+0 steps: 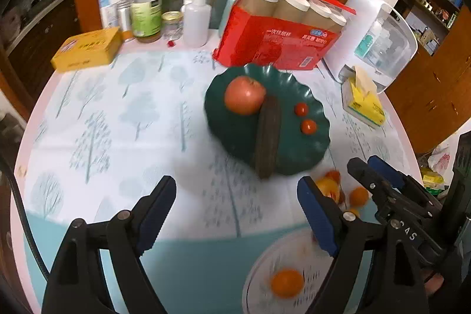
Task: Organize fruits
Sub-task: 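Withdraw both tools and move them toward the oranges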
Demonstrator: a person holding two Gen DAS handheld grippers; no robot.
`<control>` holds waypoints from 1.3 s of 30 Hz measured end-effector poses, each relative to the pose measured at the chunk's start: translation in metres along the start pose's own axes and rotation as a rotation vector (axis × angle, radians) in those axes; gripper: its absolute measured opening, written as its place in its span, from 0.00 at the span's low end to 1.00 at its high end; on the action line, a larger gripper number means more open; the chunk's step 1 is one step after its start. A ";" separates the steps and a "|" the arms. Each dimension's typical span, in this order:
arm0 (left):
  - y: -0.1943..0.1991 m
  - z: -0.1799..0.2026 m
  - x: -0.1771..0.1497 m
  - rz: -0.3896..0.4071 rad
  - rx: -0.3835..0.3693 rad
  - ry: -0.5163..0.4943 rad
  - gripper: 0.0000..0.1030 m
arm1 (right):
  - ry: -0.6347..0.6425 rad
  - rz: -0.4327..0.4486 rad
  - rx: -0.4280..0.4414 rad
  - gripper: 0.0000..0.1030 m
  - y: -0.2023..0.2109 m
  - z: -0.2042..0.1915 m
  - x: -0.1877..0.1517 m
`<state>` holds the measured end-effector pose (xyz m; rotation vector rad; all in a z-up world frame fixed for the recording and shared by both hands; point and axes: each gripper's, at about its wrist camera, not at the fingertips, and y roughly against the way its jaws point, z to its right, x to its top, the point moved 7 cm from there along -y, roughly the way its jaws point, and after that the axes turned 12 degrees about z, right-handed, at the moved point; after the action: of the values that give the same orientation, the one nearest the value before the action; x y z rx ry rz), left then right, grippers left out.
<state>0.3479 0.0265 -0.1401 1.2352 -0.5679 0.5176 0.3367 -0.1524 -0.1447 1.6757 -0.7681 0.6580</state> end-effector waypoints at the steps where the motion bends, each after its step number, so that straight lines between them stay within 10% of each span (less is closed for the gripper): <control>1: 0.008 -0.001 -0.006 0.002 0.001 0.001 0.81 | -0.002 -0.002 0.000 0.55 0.007 -0.002 -0.004; 19: 0.126 -0.010 -0.126 -0.024 -0.057 -0.024 0.81 | -0.107 -0.043 -0.027 0.61 0.131 -0.038 -0.118; 39: 0.125 0.033 -0.155 -0.083 -0.055 0.016 0.81 | -0.071 -0.067 -0.086 0.61 0.179 0.014 -0.152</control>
<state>0.1465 0.0163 -0.1444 1.1958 -0.5121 0.4392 0.1029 -0.1721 -0.1537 1.6464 -0.7772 0.5144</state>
